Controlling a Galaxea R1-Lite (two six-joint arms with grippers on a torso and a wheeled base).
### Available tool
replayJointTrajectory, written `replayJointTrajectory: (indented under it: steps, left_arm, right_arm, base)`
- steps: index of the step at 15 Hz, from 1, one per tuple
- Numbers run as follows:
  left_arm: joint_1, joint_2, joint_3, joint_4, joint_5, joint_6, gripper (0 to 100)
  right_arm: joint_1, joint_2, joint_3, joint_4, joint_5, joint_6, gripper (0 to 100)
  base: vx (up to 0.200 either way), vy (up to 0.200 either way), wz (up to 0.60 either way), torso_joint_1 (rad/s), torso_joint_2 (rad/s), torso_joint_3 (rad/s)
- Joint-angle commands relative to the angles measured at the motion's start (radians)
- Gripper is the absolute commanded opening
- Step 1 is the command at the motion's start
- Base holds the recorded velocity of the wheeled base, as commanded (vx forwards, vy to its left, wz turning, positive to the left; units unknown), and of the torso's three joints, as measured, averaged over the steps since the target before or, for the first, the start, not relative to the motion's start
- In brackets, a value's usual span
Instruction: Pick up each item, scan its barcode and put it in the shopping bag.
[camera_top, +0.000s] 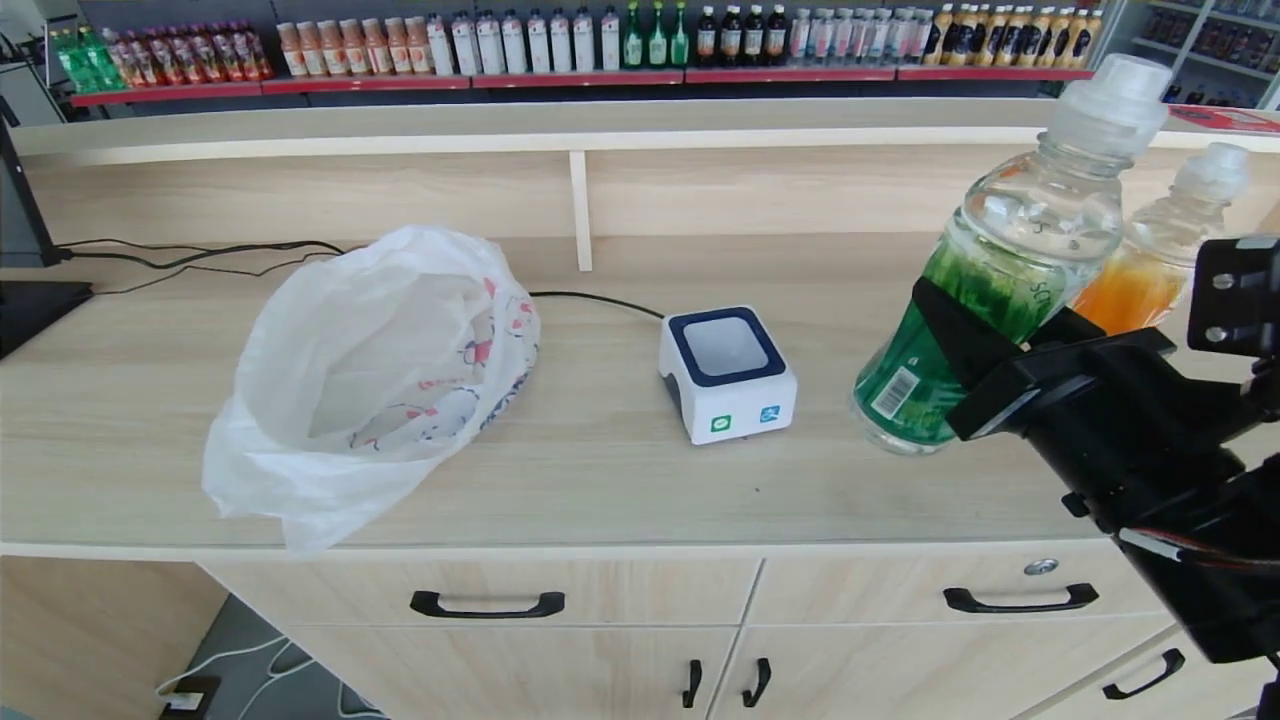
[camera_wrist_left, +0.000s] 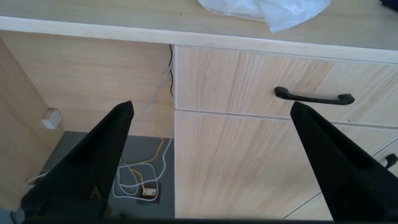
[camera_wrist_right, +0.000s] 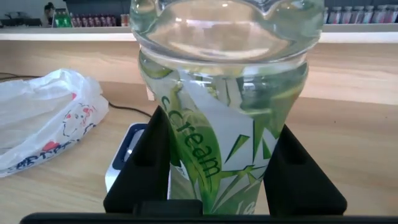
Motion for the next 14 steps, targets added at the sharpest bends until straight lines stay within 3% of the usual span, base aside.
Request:
replayJointTrajectory:
  steps: [1,14]
  left_arm:
    - [-0.001,0.002,0.0,0.0,0.001,-0.001,100]
    - [0.0,0.002,0.0,0.0,0.001,-0.003,100]
  right_arm:
    - [0.001,-0.036,0.039,0.006,0.0,-0.008,0]
    - [0.005,-0.046,0.074,0.006,0.002,-0.006,0]
  base:
    - [0.0,0.2,0.0,-0.007,0.0,0.002]
    - [0.0,0.2,0.0,0.005,0.0,0.002]
